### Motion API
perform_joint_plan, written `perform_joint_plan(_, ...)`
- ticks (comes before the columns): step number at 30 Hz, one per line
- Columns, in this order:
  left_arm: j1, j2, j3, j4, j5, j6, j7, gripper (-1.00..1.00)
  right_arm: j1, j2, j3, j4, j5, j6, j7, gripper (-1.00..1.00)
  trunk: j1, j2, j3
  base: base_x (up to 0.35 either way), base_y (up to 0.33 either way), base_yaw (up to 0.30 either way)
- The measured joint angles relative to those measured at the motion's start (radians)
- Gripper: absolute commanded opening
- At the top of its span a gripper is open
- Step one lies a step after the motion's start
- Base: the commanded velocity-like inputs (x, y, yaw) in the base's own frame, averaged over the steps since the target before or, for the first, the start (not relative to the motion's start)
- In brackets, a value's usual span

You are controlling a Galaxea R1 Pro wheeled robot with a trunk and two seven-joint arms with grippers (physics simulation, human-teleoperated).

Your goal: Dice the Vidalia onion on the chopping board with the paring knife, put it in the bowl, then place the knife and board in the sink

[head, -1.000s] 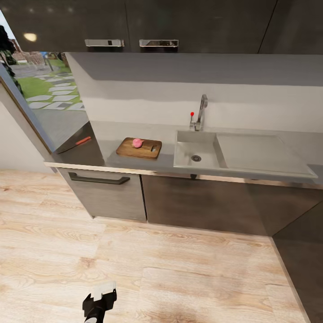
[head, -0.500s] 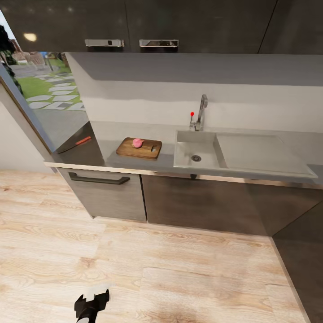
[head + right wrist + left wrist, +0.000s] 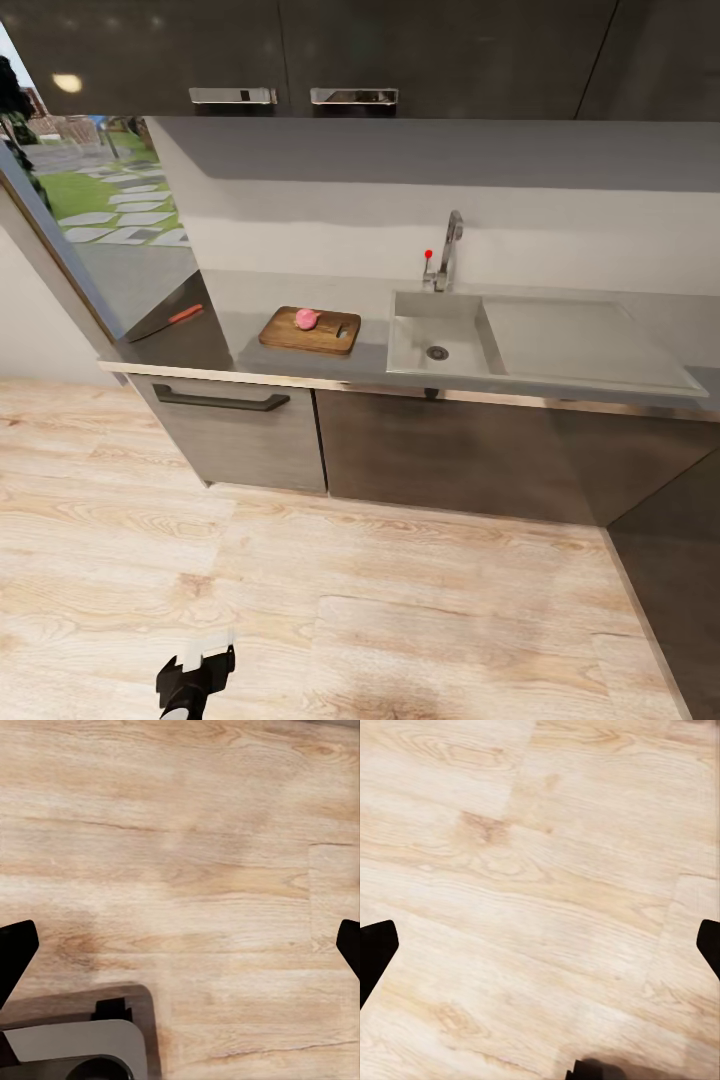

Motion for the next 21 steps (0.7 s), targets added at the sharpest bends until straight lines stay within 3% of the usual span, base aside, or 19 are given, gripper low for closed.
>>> perform_joint_plan(21,0.000,0.001,0.000,0.000,0.001,0.003,-0.004,1.00,0.000,-0.007,-0.003,-0.001,0.000,-0.004,-0.004,1.00,0.000,0.000,0.004,0.000,0.000,0.000)
